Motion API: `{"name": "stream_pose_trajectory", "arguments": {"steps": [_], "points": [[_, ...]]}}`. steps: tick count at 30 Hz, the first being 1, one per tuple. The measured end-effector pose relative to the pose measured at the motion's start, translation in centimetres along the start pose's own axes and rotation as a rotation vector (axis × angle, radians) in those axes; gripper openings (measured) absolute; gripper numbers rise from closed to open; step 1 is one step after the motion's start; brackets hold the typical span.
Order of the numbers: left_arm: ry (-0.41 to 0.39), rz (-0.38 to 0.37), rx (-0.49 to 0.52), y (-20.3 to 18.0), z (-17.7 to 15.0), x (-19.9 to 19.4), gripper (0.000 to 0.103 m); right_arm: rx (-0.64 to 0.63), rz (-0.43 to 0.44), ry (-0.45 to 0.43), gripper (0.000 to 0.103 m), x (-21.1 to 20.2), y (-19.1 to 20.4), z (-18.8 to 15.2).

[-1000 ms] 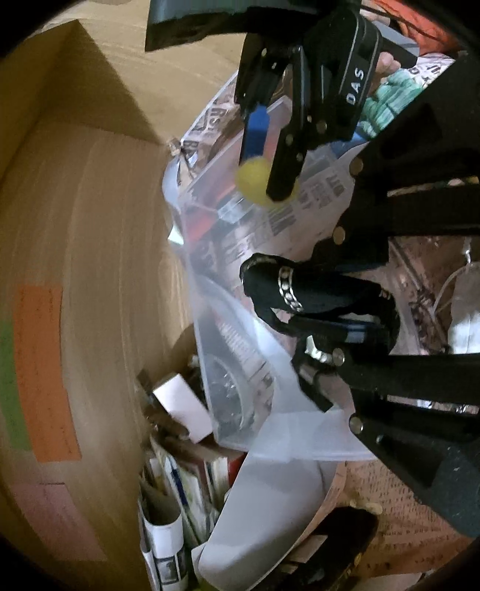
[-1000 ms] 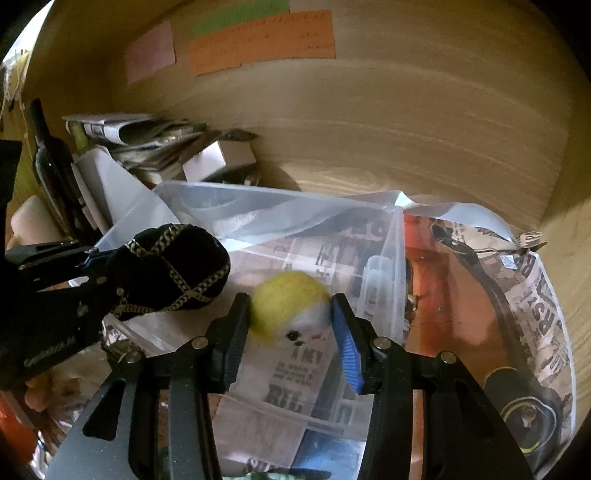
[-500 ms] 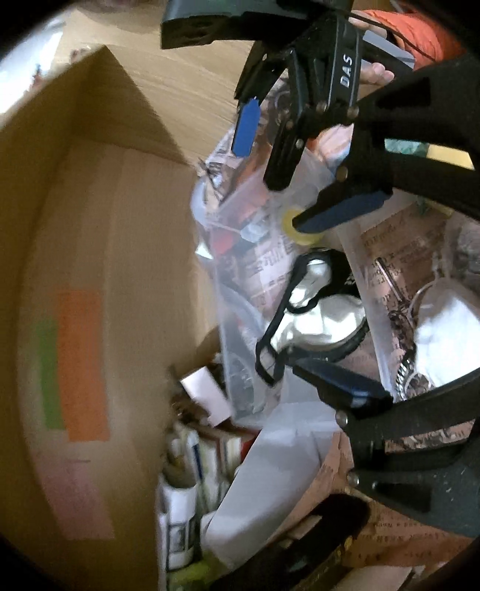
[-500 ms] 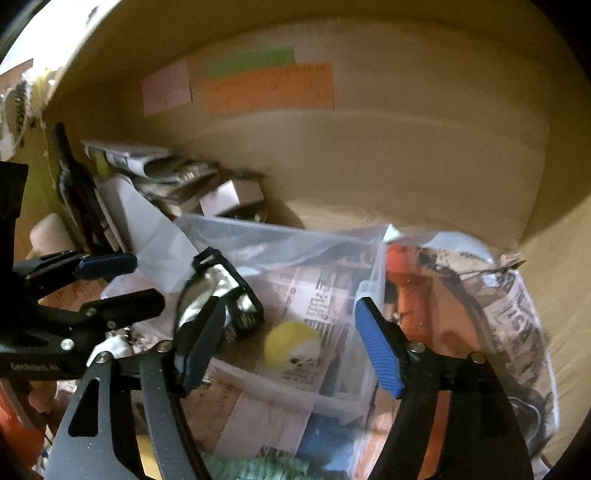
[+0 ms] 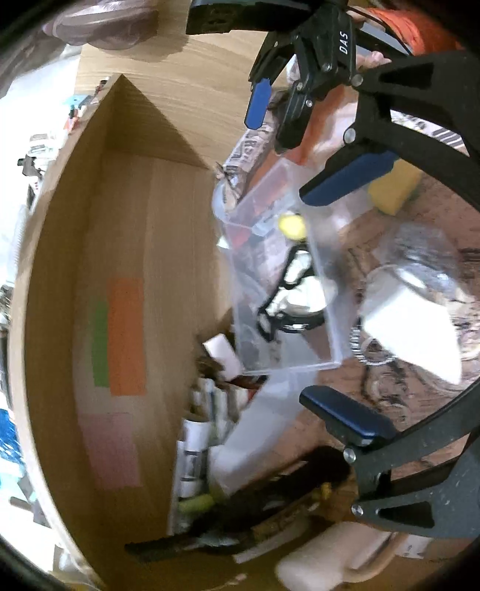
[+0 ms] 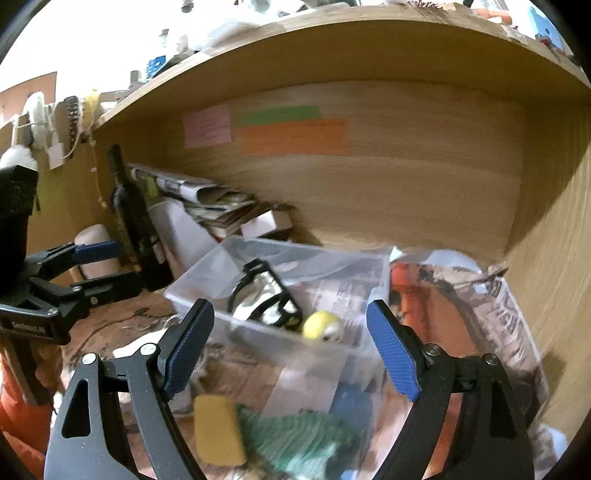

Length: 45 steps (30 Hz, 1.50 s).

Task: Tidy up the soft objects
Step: 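Grasp the bagged silver scrubber with the left tool while the right tool grasps the yellow sponge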

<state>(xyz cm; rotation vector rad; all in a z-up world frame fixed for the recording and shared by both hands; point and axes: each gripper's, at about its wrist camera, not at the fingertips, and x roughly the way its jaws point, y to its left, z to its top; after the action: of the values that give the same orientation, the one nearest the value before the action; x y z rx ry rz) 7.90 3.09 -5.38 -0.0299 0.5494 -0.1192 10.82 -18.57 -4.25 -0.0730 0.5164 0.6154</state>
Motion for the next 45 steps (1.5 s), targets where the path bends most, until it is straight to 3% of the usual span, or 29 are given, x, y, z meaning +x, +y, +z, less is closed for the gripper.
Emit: {"name": "stream_pose_trajectory", "arguments": {"steps": [13,16,19,25,27,34,45], "points": [[0.170,-0.036,-0.045,-0.9,-6.3,1.2,0.098,0.017,0.078,0.155,0.083,1.5,2.5,-5.4],[0.206,-0.054,-0.082,-0.6,-7.0,1.8,0.083,0.020,0.098,0.185,0.080,1.8,2.9,-6.3],[0.232,-0.075,-0.097,-0.7,-7.6,2.0,0.072,0.019,0.116,0.214,0.068,2.1,3.2,-7.0],[0.221,-0.075,-0.056,-2.2,-8.2,1.7,0.064,0.015,0.121,0.251,0.044,2.8,3.5,-8.0],[0.219,-0.068,-0.038,-2.6,-8.4,1.8,0.062,0.022,0.122,0.254,0.035,2.8,3.4,-8.2],[0.258,-0.044,-0.027,-2.7,-8.9,3.1,0.058,0.033,0.111,0.229,0.034,2.2,3.2,-8.1],[0.189,-0.055,-0.003,-3.8,-7.5,1.2,0.058,0.043,0.089,0.147,0.034,-0.2,2.3,-6.8]]}}
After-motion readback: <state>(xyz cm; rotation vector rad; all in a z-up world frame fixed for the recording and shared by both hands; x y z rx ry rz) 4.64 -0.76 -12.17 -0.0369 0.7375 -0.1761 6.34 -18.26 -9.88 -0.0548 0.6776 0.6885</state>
